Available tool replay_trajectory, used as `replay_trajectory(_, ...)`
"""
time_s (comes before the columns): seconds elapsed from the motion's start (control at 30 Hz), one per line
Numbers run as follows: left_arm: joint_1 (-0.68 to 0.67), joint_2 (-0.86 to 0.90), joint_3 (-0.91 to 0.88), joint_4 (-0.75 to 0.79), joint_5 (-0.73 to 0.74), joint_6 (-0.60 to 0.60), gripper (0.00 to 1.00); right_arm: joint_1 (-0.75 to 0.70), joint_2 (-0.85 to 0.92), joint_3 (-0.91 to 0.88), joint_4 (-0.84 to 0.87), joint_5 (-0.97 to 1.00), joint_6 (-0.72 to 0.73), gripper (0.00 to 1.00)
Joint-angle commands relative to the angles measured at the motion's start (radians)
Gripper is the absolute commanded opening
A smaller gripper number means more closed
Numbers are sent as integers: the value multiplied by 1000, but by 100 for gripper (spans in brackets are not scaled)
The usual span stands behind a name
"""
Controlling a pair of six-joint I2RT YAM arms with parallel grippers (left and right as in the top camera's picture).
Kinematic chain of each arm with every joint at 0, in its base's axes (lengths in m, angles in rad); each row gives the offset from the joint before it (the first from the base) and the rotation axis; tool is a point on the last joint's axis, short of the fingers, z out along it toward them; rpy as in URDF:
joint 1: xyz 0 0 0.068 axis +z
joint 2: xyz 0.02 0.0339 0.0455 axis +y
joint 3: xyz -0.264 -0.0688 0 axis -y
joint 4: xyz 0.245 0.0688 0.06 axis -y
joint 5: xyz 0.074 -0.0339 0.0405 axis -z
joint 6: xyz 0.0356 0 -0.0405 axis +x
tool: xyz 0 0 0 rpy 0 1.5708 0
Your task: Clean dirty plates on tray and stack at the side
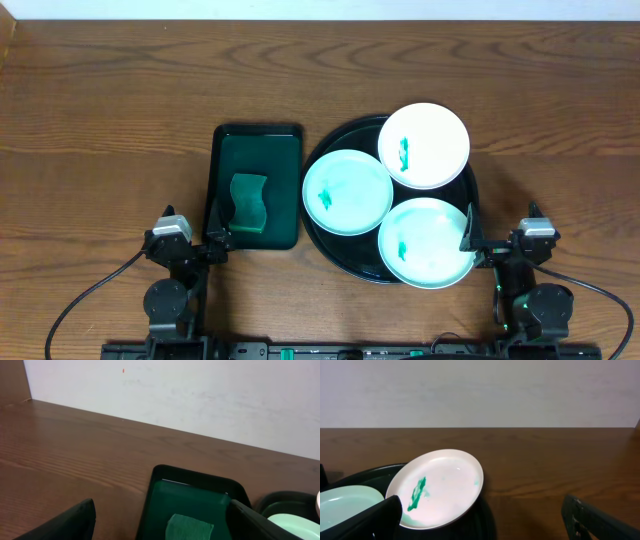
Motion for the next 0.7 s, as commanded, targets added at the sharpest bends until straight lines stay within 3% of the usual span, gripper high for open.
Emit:
replay_trajectory(0.0,-2,-3,-9,-42,-86,59,83,-15,-4,-1,-5,13,-5,99)
replay_trajectory(0.67,-2,-3,-9,-37,-136,72,84,-15,-4,-1,-6,22,24,99)
